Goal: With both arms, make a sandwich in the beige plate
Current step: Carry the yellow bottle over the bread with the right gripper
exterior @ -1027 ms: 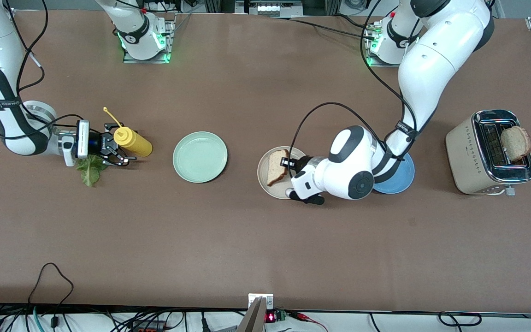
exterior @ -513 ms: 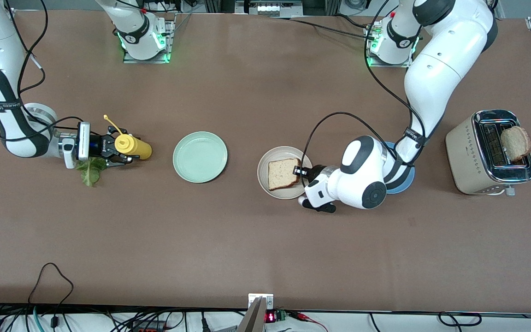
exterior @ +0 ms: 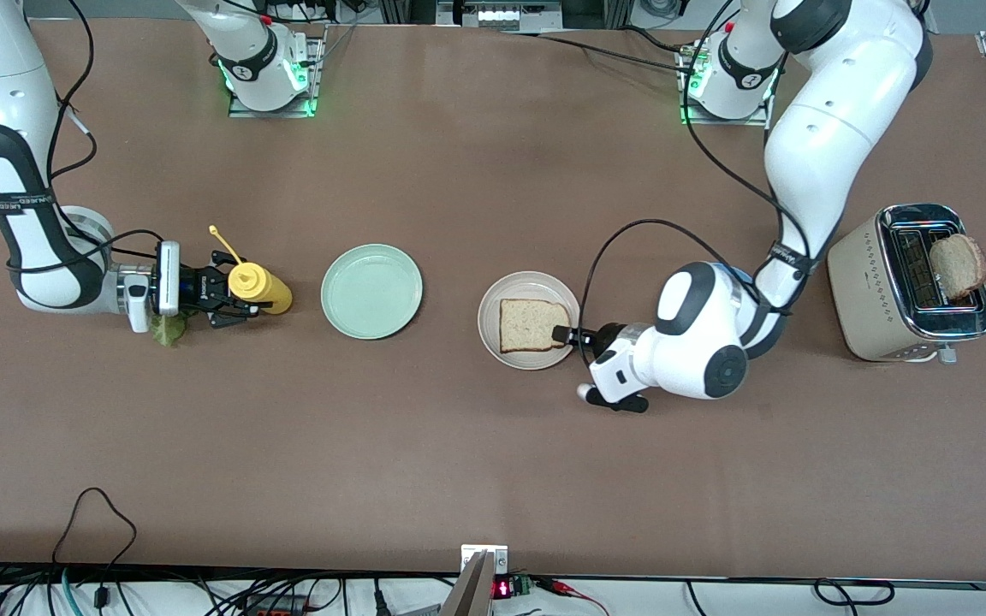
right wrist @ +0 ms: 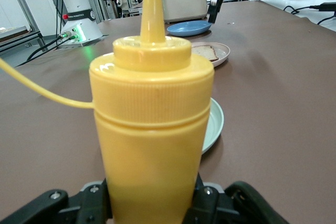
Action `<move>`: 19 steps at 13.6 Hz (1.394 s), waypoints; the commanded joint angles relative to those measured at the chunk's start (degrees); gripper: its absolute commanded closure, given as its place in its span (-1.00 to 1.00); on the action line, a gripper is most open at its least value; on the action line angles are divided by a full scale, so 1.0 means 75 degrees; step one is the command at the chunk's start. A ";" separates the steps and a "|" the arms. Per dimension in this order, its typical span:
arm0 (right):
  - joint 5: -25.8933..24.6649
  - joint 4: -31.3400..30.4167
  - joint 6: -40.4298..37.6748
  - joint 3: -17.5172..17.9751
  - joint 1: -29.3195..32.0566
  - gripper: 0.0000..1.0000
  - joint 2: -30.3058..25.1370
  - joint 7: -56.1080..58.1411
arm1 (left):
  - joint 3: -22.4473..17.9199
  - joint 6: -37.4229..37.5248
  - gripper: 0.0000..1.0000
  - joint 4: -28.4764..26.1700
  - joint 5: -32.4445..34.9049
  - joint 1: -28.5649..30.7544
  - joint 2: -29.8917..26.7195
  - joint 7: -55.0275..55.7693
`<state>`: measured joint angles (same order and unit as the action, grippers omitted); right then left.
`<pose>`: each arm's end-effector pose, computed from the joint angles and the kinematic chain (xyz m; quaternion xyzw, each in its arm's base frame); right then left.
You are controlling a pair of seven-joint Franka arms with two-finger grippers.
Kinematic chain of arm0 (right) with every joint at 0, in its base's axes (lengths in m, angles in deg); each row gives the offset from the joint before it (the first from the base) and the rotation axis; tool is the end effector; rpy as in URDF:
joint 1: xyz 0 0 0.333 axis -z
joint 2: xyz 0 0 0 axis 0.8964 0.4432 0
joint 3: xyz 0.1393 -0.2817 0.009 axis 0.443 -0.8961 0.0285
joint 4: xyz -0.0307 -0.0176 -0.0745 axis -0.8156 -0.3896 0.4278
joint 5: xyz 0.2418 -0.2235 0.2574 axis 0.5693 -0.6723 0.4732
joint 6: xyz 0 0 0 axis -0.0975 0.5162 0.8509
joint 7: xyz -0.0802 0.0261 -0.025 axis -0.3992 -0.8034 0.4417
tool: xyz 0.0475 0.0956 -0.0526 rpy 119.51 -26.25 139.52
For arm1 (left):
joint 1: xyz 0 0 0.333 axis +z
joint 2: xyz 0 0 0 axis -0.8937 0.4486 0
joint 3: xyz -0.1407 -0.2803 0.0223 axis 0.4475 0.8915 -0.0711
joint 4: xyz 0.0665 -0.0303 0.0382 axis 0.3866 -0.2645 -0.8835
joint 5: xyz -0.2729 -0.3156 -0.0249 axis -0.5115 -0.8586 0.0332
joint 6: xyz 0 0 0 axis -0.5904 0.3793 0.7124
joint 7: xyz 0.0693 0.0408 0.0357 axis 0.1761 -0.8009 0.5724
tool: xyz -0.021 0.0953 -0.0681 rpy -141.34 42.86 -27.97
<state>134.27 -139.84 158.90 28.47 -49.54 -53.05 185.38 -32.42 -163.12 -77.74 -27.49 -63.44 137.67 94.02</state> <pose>0.5742 -0.0235 0.1357 -0.5953 -0.5943 -0.3160 0.4388 0.6856 -0.3097 0.2293 0.9527 -0.0713 -0.1553 0.2513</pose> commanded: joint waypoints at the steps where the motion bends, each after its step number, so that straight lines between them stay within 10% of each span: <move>1: 0.0021 0.0146 0.0013 -0.0066 -0.0421 0.91 -0.0512 -0.0990 | -0.0099 0.0957 -1.00 -0.0205 -0.0021 0.0362 -0.1270 -0.0003; 11: -0.1066 0.1049 0.2059 -0.0043 -0.2740 0.90 -0.1461 -0.5429 | -0.0333 0.2870 -1.00 0.0075 0.2647 0.1723 -0.3405 0.0021; 16: -0.3150 0.1294 0.3551 0.0016 -0.4497 0.89 -0.1744 -0.9014 | -0.2825 0.2730 -1.00 -0.0029 0.1914 0.0601 -0.4530 -0.0130; 19: -0.5012 0.1576 0.3810 0.0167 -0.5283 0.89 -0.1651 -1.1334 | -0.3368 0.2625 -1.00 -0.0741 0.1783 0.0504 -0.5396 -0.0471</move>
<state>103.20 -129.45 186.85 29.29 -86.62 -65.43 109.01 -55.06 -142.92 -77.49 -13.11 -58.42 102.55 92.11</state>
